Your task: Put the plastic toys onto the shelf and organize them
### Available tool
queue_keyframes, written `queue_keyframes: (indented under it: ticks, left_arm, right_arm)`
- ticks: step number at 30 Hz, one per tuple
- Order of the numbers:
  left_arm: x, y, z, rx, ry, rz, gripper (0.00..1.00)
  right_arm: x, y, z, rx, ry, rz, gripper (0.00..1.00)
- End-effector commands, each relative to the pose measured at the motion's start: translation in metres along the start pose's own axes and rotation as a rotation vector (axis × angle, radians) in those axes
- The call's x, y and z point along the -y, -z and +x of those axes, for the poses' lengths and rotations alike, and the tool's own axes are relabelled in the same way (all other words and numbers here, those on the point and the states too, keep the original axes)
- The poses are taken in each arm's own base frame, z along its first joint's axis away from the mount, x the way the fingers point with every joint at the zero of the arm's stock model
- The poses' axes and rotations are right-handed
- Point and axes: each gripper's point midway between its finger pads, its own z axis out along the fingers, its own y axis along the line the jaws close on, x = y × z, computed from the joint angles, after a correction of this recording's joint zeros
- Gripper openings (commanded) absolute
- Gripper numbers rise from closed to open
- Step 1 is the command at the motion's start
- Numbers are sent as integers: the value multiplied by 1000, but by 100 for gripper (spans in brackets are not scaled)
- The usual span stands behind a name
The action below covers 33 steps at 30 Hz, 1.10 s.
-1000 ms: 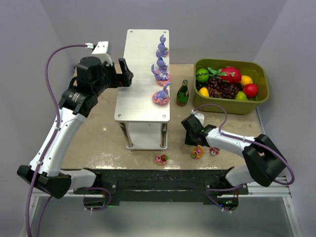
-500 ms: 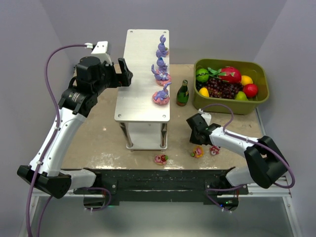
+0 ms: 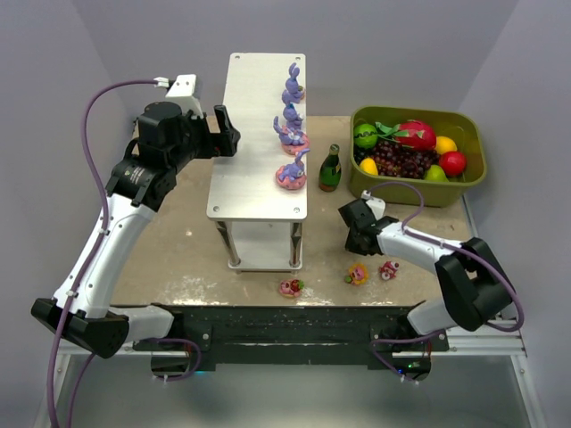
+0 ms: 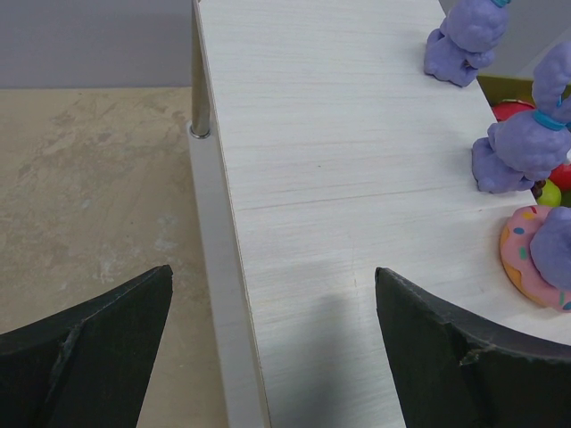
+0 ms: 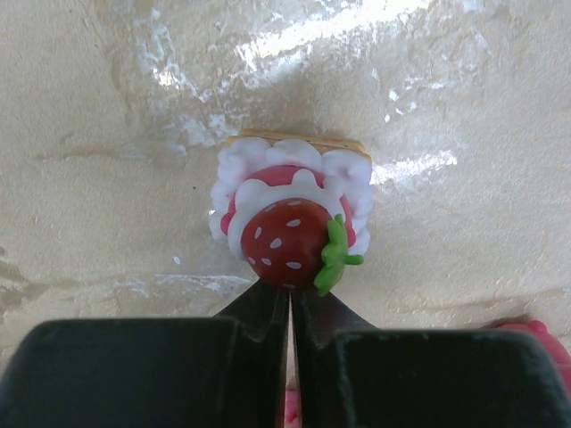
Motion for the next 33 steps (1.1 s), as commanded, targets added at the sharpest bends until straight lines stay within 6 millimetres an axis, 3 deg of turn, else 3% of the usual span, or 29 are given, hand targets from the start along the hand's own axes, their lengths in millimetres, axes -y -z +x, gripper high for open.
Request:
queue_keyframes:
  ticks: [1, 2, 3, 4, 6, 9, 16, 26, 33]
  left_arm:
    - [0, -3, -8, 34, -20, 13, 99]
    - [0, -2, -9, 37, -20, 14, 99]
    - [0, -2, -9, 37, -23, 14, 100]
    - [0, -2, -10, 38, -24, 15, 99]
    - [-1, -2, -10, 41, -24, 12, 100]
    - [0, -4, -8, 37, -20, 18, 100]
    - [0, -4, -7, 32, -23, 24, 100]
    - [0, 0, -9, 38, -29, 23, 100]
    - [-3, 2, -11, 44, -29, 12, 100]
  right_arm:
    - [2, -3, -6, 6, 6, 26, 13]
    - [1, 0, -7, 10, 11, 16, 18]
    - [-1, 7, -11, 18, 7, -9, 34]
    - [0, 14, -12, 6, 21, -11, 40]
    - [0, 24, -12, -6, 27, -19, 50]
    - [3, 42, -17, -8, 10, -26, 56]
    - [-6, 49, -32, 29, -53, -42, 64]
    - [-13, 27, -63, 107, -52, 69, 71]
    - [-14, 18, -69, 128, -28, 101, 71]
